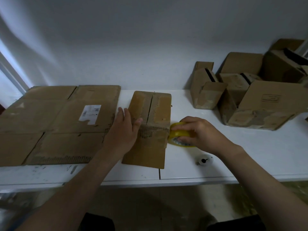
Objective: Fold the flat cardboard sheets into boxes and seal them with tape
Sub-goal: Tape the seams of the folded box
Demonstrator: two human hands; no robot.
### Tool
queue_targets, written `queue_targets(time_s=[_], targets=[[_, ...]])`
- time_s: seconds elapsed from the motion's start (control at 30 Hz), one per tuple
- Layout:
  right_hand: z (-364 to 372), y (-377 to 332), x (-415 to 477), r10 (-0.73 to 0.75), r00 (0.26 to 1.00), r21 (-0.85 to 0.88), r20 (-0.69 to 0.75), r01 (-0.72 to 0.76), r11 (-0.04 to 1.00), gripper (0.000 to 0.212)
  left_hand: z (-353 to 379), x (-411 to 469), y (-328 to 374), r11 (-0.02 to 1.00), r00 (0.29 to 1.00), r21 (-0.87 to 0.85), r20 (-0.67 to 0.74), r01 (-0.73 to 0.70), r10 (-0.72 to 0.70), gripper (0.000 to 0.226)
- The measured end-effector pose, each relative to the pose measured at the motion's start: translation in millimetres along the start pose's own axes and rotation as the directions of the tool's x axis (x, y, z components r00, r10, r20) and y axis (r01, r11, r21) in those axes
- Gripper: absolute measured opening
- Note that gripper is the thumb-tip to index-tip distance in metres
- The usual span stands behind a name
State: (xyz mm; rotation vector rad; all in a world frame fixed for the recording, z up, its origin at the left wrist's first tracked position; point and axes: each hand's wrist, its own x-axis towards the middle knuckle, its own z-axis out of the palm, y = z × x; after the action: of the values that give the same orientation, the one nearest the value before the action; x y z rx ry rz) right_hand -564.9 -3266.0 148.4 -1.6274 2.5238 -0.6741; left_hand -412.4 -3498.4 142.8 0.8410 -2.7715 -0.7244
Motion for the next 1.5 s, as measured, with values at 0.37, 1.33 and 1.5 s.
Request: queue_targets(time_s=[0.37,1.33,1.5], targets=[[-17,-23,-4,0.145,0.983,-0.046,0.114,-0.141,0.989,0.085,6,-13,-2,0.952,1.000,-0.306,-0.019,0.015,-0.022,0.099],[12,-42,16,0.231,0.969,-0.345,-0.089,-0.247,0.905,0.060,36,-38,-31,0.771,0.945,-0.629,-0.301,-0.094,-0.130,0.017],[13,-41,17,0.215,0.971,-0.355,-0.104,-0.239,0.904,0.060,39,-40,-23,0.818,0.930,-0.566,-0.345,-0.100,-0.125,0.012]])
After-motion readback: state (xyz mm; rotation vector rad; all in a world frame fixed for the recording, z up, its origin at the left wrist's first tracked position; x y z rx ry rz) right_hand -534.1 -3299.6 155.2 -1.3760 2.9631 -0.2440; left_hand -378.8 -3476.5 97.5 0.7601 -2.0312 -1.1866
